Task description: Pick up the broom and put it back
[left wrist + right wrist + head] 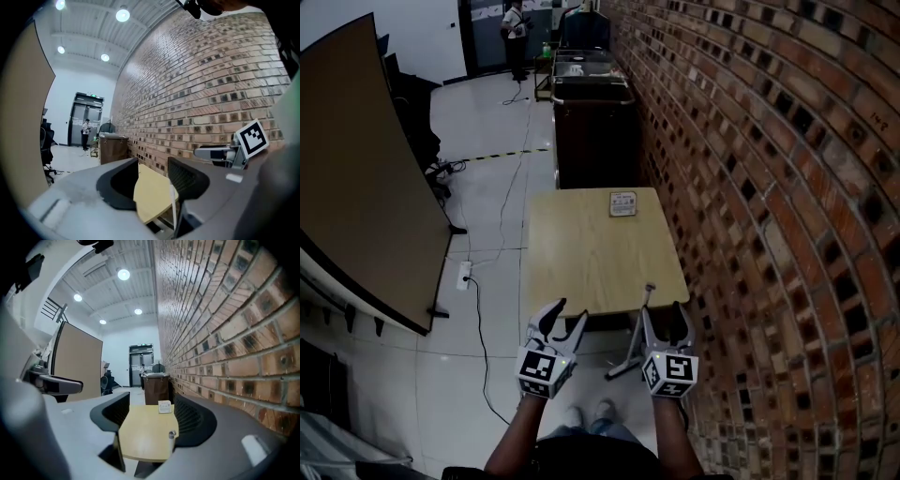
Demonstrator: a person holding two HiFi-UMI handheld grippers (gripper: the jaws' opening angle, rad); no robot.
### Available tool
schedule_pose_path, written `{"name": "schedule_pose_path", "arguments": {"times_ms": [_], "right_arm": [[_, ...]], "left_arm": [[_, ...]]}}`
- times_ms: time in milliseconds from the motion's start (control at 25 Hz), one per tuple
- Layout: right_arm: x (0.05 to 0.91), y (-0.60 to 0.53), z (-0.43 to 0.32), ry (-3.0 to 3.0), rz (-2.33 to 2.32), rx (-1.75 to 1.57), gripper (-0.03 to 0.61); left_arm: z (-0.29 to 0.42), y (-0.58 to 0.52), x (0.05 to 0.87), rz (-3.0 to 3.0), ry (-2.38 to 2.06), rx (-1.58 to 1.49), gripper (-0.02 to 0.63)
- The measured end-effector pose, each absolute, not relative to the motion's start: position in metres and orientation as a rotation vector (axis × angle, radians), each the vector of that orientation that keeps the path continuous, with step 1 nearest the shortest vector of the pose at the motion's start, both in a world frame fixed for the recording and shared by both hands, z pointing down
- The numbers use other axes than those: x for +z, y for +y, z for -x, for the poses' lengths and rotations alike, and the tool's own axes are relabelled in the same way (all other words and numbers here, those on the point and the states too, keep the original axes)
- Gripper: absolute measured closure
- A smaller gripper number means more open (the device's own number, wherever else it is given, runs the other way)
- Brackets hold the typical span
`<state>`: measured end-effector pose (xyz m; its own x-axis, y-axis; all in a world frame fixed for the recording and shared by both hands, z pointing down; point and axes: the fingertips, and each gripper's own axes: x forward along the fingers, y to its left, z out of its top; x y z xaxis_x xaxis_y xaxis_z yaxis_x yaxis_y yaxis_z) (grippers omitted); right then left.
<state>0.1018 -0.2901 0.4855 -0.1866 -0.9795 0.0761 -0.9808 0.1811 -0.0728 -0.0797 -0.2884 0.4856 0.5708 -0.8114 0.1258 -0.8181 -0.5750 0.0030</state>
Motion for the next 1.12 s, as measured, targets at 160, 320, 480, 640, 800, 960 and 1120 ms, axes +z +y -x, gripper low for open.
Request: {"name": "schedule_pose_path", "arguments": {"times_ms": [160, 320, 480, 640, 800, 960, 1120], "right_arm": [[0.460, -0.264, -0.075, -2.423, -1.949, -0.007, 0.287], [0.457, -0.241, -0.056, -2.452, -1.937, 0.002, 0.287], [0.453, -0.217, -0.038, -2.464, -1.935, 0.006, 0.287], [0.443, -0.191, -0.030, -2.505, -1.952, -0.037, 0.287], [0.438, -0.172, -0.028, -2.525, -1.915, -0.057, 0.287], [0.431, -0.138, -0.035, -2.565, -1.895, -0.056, 0.287], [0.432, -0.087, -0.045, -2.618, -1.825, -0.017, 0.288]], "left_arm": [[0.099, -0.266, 0.460, -2.750, -1.465, 0.091, 0.419], [0.122, -0.247, 0.445, -2.727, -1.538, 0.031, 0.408], [0.138, -0.232, 0.438, -2.695, -1.589, -0.012, 0.357], [0.142, -0.212, 0.435, -2.703, -1.618, -0.026, 0.353], [0.146, -0.188, 0.432, -2.672, -1.645, -0.050, 0.350], [0.137, -0.154, 0.426, -2.677, -1.677, -0.063, 0.350], [0.120, -0.107, 0.435, -2.637, -1.693, -0.056, 0.350]]}}
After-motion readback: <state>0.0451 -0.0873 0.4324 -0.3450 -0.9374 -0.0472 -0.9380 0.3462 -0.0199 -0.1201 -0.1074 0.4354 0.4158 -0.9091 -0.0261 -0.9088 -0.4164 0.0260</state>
